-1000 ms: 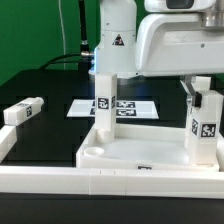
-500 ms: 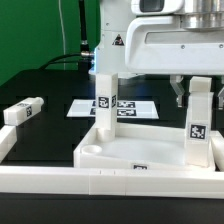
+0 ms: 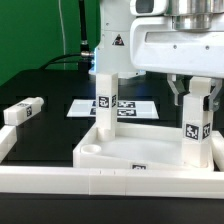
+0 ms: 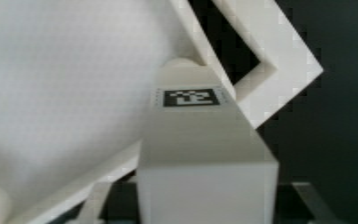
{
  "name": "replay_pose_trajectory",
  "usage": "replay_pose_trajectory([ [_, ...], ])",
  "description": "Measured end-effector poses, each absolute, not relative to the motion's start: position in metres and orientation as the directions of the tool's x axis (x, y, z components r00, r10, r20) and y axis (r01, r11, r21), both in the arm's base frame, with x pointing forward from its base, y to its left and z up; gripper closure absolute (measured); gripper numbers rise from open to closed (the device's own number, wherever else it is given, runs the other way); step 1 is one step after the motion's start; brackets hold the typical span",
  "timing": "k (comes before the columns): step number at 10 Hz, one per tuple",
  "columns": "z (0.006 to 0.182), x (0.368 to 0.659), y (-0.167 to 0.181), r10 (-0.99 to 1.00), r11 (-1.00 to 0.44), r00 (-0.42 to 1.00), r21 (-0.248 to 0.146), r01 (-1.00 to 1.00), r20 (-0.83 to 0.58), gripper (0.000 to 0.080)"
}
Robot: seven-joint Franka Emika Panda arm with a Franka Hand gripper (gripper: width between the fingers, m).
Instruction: Assemble desk
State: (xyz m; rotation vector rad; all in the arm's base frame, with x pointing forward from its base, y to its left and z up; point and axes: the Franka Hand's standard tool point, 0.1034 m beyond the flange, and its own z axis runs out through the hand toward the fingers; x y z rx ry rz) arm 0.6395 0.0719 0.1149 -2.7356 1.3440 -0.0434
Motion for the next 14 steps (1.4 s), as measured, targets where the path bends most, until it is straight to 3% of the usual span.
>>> replay_pose_trajectory([
  [3,0.115,0.638,0.073,-0.914,-0.398,0.403,-0.088,-0.913,-0.049,0.0509],
  [5,0.114,0.638,0.073,-0.929,-0.362,0.367,-0.087,-0.928,-0.051,0.0509],
  [7,0.114,0.638,0.075,-0.895,-0.439,0.444,-0.087,-0.894,-0.041,0.0263],
  [8,0.114,0.637,0.079,-0.879,-0.472,0.476,-0.085,-0.878,-0.037,0.0263],
  [9,0.114,0.636,0.083,-0.826,-0.56,0.563,-0.081,-0.825,-0.02,0.0174],
  [14,0.114,0.635,0.092,-0.478,-0.877,0.878,-0.074,-0.475,0.029,0.015],
])
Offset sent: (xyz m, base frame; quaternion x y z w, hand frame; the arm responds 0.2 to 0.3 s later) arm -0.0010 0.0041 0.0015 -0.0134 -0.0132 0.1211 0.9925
